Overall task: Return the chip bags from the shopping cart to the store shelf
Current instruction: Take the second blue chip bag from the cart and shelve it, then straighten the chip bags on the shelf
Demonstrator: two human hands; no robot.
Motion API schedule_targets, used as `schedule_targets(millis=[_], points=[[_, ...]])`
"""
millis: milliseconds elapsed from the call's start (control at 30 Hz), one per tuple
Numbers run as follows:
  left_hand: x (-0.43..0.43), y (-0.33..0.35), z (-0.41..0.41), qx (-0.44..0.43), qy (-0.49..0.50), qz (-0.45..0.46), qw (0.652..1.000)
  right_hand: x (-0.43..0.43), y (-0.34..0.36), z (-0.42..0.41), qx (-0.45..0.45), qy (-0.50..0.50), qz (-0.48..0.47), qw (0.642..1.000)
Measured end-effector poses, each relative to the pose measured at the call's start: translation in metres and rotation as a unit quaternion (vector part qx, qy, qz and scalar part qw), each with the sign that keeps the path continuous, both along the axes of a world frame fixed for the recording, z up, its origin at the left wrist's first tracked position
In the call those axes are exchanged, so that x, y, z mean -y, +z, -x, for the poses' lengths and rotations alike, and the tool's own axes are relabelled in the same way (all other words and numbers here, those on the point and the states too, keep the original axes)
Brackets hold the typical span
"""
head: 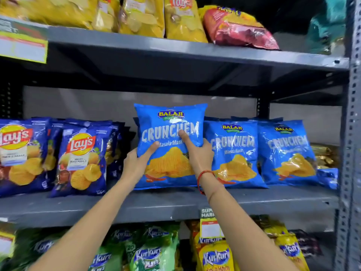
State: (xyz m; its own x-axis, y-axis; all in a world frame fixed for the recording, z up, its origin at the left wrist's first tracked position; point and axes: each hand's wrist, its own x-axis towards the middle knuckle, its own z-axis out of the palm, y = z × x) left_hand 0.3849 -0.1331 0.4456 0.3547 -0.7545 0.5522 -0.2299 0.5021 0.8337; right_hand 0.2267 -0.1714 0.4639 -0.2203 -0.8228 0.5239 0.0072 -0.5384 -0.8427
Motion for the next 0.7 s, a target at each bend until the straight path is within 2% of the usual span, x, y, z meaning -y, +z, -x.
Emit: schedule_targets(millis=[233, 500, 600, 700], points=[[0.014, -0.015, -0.019, 0.019, 0.038, -0.065, 0.997, 0.014, -0.022, -0.02, -0.04, -0.011, -0.072, 0.997], [0.026, -0.02, -0.023, 0.064, 0.064, -0.104, 0.99, 0.026, -0.023, -0.021, -0.106, -0.049, -0.092, 0.989], [0.024, -0.022, -0.026, 0.087, 0.099, -0.115, 0.985, 0.027, -0.024, -0.021, -0.118, -0.083, -0.069, 0.987], [0.006, -0.028, -0.031, 0.137, 0.144, -0.06, 0.978, 0.018, -0.025, -0.026, -0.144, -0.175, 0.018, 0.974]])
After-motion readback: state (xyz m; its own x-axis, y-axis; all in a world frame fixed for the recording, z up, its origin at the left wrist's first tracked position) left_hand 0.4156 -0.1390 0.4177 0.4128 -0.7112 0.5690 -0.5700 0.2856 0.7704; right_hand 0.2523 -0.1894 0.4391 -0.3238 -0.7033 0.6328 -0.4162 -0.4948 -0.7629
